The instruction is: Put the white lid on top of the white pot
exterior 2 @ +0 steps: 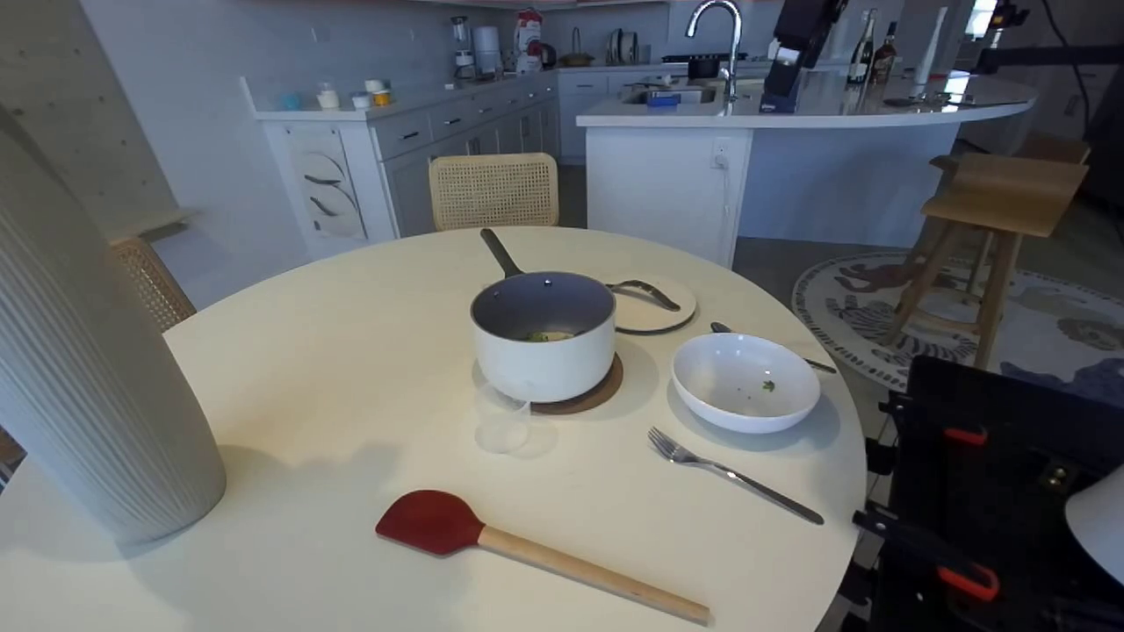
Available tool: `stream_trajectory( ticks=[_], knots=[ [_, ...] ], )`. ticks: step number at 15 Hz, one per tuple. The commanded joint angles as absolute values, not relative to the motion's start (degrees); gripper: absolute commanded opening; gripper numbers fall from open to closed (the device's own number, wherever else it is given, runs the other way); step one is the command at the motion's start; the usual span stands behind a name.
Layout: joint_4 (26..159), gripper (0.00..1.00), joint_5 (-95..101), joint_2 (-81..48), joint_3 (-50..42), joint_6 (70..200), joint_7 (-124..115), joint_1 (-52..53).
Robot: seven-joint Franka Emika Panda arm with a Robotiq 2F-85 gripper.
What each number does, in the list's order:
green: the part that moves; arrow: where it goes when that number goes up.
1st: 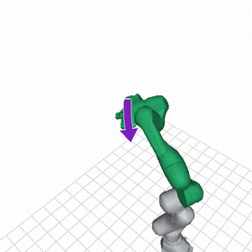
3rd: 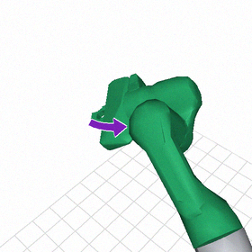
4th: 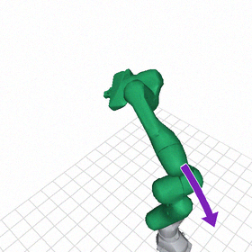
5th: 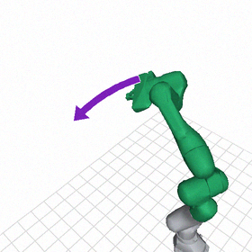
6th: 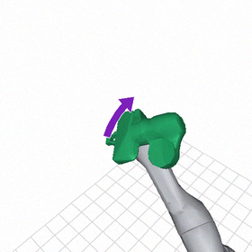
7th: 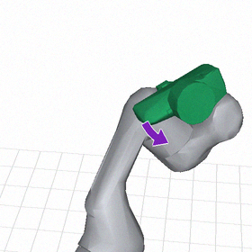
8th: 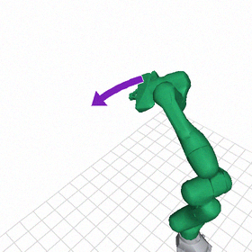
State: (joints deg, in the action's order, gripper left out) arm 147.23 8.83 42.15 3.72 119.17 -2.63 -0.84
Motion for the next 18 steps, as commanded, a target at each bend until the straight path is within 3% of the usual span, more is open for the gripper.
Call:
stream_trajectory(
  ticks=[1,18],
  knots=[
    [146.25,1.0,11.37,36.39,1.85,125.23,-2.82,-3.56],
    [138.4,1.0,11.29,11.6,-8.24,143.48,7.23,-6.84]
  ],
)
